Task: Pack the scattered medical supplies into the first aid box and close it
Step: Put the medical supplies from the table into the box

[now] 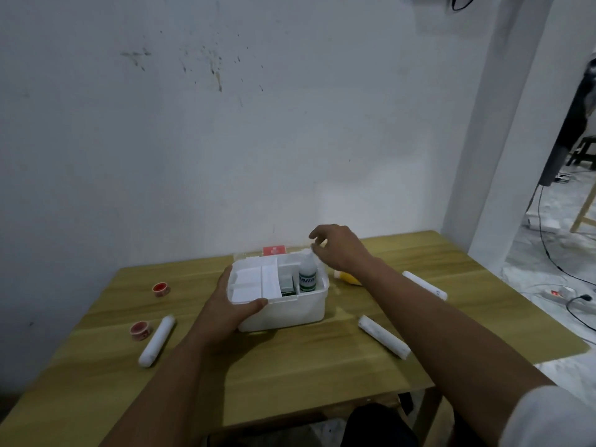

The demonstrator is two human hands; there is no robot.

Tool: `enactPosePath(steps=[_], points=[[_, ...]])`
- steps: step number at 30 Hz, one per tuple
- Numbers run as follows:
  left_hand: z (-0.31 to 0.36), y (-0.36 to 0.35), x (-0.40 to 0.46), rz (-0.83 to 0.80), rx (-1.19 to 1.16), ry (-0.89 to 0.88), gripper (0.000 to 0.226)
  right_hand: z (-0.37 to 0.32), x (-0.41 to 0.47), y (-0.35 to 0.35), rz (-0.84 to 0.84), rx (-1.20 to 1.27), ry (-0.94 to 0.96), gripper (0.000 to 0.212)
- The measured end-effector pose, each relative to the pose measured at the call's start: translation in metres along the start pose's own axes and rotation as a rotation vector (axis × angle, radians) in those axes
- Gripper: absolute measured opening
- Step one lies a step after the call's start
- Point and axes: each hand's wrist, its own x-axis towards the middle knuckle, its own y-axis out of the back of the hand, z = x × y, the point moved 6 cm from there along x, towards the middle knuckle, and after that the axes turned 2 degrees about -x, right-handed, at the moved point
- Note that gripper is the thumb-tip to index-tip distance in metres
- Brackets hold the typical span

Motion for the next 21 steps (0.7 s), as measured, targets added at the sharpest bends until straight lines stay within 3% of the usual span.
enactPosePath(steps=[2,5,7,12,17,21], points=[[0.000,0.000,-0.001,0.002,-0.001,0.000,0.122,0.017,0.000,-0.001,-0.025,-0.124,-0.072,0.033],[0.000,0.000,-0.001,0.000,-0.003,0.001,0.118,0.046,-0.008,-0.019,-0.286,-0.384,-0.179,0.034],[0.000,0.000,-0.001,-0.005,0.001,0.000,0.119,0.061,-0.015,-0.030,-0.359,-0.498,-0.192,0.031],[0.000,0.000,0.000,-0.002,-0.003,-0.005,0.117,0.072,-0.018,-0.043,-0.270,-0.654,-0.137,0.028],[-0.001,0.001,0.000,0.007,0.024,0.017,0.126,0.073,-0.020,-0.056,-0.300,-0.778,-0.134,0.032],[0.000,0.000,-0.001,0.008,0.013,-0.005,0.119,0.072,-0.015,-0.051,-0.255,-0.683,-0.142,0.028]])
